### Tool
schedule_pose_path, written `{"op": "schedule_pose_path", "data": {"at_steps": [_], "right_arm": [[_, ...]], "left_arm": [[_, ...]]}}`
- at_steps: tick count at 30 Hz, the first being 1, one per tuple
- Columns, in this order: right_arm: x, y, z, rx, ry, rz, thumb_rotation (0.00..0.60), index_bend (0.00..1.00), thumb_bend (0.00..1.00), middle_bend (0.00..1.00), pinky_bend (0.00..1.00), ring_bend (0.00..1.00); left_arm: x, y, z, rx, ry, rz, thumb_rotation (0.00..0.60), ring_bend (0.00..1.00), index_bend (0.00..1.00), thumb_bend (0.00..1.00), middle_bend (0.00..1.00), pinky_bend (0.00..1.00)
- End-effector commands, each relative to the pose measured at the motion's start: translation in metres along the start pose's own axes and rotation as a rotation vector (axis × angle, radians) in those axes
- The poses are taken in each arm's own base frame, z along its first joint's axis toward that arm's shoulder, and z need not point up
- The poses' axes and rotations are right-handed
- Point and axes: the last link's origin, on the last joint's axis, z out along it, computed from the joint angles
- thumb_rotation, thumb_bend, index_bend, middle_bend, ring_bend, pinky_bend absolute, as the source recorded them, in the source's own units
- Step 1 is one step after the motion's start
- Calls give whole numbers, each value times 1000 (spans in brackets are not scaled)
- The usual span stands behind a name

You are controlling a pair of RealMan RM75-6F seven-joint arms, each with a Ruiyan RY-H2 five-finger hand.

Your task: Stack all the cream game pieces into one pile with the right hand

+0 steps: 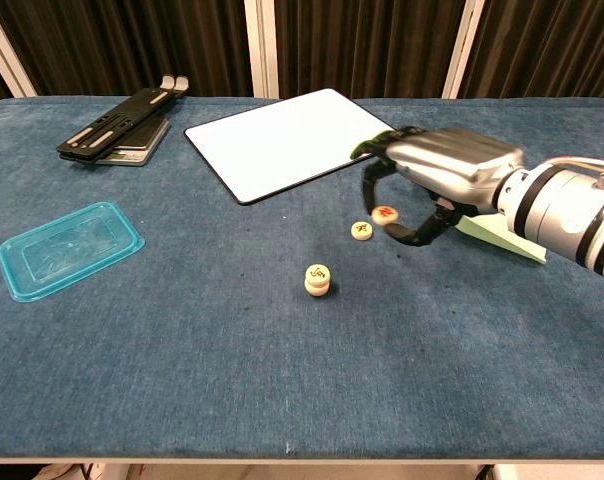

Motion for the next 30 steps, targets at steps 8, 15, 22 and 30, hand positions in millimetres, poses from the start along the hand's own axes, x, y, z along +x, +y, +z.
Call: {"op": "schedule_pose_path", "data": {"at_steps": [8,15,22,30], "right_arm": [[-3,-41,-8,152,-13,-60,600,546,588,152,21,6],[-14,-49,2,163,-36,-82,600,539,587,152,21,6],[-19,-53,6,170,-41,-87,600,529,587,151,21,6],[-20,-51,8,162,-43,-94,600,518,587,152,21,6]], "left_arm": [[-1,-2,-4,12,-4,-5,600,77,195,69,136,0],[-2,-3,-2,10,-4,-7,600,77,195,69,135,0],[-4,-4,-2,13,-7,-10,600,77,195,69,135,0],[-4,-5,-2,13,-7,-12,600,77,195,69,135,0]]}}
